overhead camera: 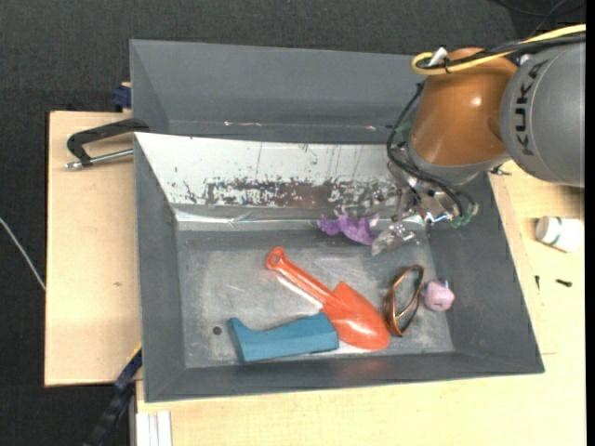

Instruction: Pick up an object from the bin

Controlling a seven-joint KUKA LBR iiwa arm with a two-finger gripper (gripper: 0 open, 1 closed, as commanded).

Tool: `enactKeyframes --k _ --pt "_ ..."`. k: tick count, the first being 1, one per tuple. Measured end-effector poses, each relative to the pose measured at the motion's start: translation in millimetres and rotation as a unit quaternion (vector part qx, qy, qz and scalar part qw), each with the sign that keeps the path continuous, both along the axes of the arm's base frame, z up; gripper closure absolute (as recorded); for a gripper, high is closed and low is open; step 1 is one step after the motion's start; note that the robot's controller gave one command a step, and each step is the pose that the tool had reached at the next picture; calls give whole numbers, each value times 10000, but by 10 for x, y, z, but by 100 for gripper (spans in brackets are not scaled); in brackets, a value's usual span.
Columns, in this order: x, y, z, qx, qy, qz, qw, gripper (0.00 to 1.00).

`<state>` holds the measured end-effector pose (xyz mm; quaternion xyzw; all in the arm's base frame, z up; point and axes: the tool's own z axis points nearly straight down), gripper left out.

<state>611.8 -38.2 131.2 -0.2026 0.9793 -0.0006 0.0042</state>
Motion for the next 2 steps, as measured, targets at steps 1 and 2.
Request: enactKeyframes --k 1,2 --pt "3 5 313 0 -2 10 10000 100" --pt "16 7 428 0 1 -4 10000 100"
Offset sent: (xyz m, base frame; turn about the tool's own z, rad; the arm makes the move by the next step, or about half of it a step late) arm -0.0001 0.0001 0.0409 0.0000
